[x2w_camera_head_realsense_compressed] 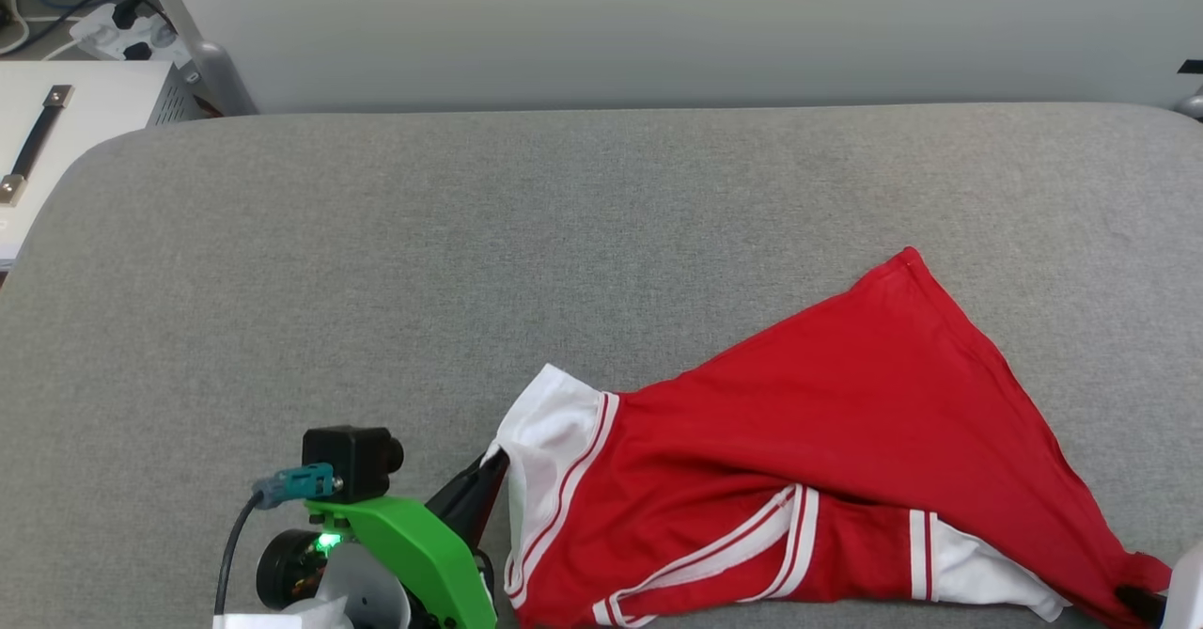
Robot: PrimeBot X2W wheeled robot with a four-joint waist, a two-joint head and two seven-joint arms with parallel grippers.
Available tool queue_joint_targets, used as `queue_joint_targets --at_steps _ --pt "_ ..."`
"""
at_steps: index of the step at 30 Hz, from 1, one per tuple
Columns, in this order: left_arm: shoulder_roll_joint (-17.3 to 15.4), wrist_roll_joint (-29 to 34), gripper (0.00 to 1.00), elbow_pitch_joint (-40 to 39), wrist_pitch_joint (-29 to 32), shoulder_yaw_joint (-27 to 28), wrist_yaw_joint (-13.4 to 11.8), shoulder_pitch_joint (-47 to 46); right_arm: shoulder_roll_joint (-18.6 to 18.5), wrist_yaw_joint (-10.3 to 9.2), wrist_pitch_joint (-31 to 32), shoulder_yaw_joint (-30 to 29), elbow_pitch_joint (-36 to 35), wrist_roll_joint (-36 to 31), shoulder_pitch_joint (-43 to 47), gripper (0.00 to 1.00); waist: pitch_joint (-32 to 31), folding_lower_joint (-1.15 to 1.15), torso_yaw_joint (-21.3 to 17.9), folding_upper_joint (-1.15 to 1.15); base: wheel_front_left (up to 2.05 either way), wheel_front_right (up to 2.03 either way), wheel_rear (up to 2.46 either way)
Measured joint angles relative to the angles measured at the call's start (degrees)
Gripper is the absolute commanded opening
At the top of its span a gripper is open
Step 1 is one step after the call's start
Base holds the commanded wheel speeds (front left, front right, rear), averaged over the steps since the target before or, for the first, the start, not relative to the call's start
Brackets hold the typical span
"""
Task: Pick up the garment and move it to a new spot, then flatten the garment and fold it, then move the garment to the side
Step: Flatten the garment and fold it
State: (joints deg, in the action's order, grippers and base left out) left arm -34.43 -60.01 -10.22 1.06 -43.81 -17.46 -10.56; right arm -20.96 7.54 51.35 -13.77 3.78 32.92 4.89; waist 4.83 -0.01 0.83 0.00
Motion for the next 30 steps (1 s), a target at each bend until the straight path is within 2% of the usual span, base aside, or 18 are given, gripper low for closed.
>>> queue_joint_targets --at_steps 4,5,6,12,17,24,30 --pt "0.0 0.0 0.00 0.3 0.0 0.1 0.2 -0.1 0.4 0.00 -0.6 0.1 0.5 0.0 0.0 0.00 0.7 0.00 0.2 0.00 0.00 0.00 0.00" --pt "0.0 0.0 0.00 0.2 0.0 0.2 0.2 -0.1 0.3 0.00 -1.1 0.3 0.5 0.0 0.0 0.23 0.8 0.00 0.3 0.00 0.00 0.00 0.00" --pt "0.0 0.0 0.00 0.2 0.0 0.2 0.2 -0.2 0.1 0.00 -1.4 0.5 0.5 -0.1 0.0 1.00 0.9 0.00 0.3 0.00 0.00 0.00 0.00" --pt "-0.1 0.0 0.00 -0.4 0.0 0.5 0.2 -0.8 -2.2 -0.01 -1.6 2.1 -0.7 0.6 -0.8 1.00 1.4 0.00 0.8 0.00 0.00 0.00 0.00" --pt "-0.2 0.6 0.00 -1.8 0.0 0.5 0.1 -1.5 -5.3 -0.01 1.0 3.1 -5.3 1.8 -3.9 1.00 2.0 0.00 1.5 0.00 0.00 0.00 0.00" --pt "-0.4 1.7 0.00 -4.8 0.1 0.8 0.1 -4.2 -8.0 -0.01 7.2 6.1 -10.4 1.7 -14.5 1.00 5.1 0.00 2.9 0.00 0.00 0.00 0.00" --pt "-0.3 2.8 0.00 -6.4 0.1 0.9 0.1 -6.0 -8.4 -0.01 11.6 8.9 -7.9 -0.4 -25.1 1.00 8.8 0.00 5.2 0.00 0.00 0.00 0.00"
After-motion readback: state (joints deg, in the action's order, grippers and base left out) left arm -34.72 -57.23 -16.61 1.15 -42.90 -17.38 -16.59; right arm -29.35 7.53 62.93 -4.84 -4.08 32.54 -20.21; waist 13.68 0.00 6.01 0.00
